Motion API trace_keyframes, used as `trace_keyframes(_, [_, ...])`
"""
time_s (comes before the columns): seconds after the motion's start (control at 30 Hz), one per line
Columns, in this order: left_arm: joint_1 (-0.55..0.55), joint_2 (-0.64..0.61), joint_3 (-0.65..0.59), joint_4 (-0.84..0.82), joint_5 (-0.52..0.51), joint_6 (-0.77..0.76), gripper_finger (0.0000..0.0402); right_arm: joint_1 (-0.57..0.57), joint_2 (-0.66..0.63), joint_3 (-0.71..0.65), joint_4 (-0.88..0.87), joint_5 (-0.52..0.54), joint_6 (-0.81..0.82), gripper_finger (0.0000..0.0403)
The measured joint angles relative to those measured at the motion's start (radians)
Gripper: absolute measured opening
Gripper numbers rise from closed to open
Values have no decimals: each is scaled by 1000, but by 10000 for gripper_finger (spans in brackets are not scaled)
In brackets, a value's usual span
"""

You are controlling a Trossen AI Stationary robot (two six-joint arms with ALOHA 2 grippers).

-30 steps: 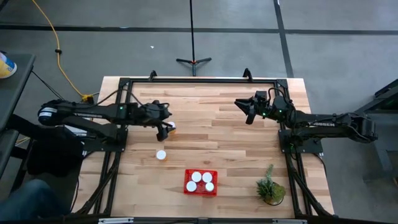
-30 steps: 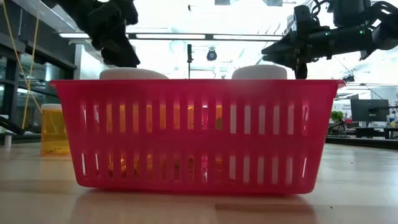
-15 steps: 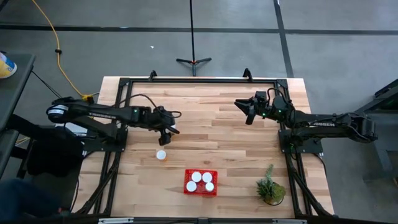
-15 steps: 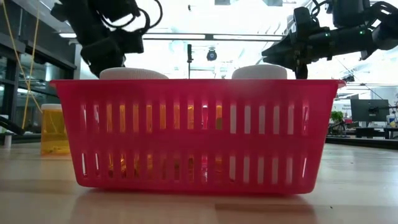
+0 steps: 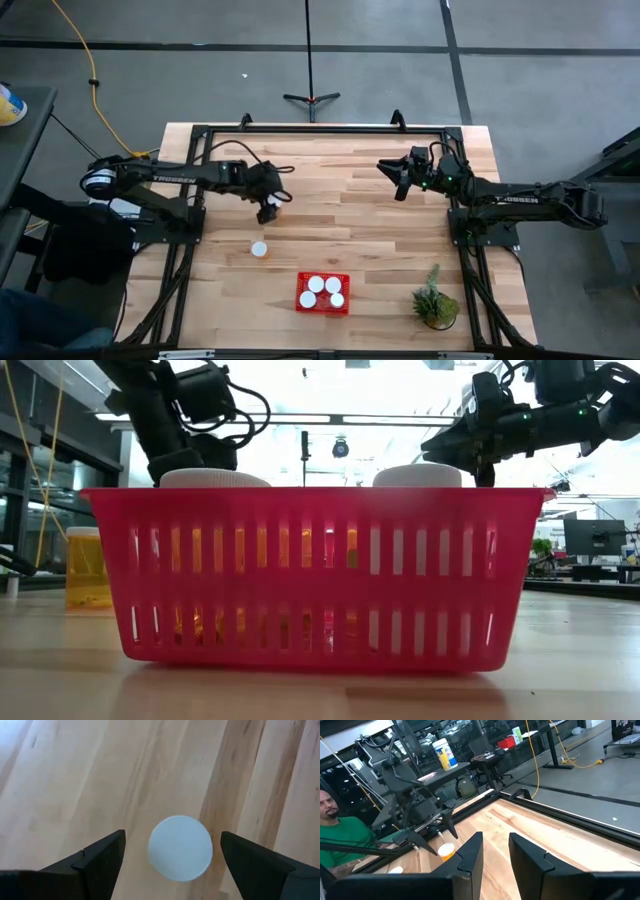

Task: Pick and place pill bottles into a basket
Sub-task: Put the orange pill bottle into the red basket

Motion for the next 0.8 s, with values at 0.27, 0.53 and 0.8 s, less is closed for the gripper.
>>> trace_keyframes(0.27, [19,6,0,-2,71,54,362,0,0,0,0,0,0,85])
trace_keyframes(0.53, [17,61,-1,11,55,74,362,0,0,0,-4,0,0,85])
trace_keyframes(0.8, [17,119,-1,34,54,81,363,0,0,0,-17,0,0,85])
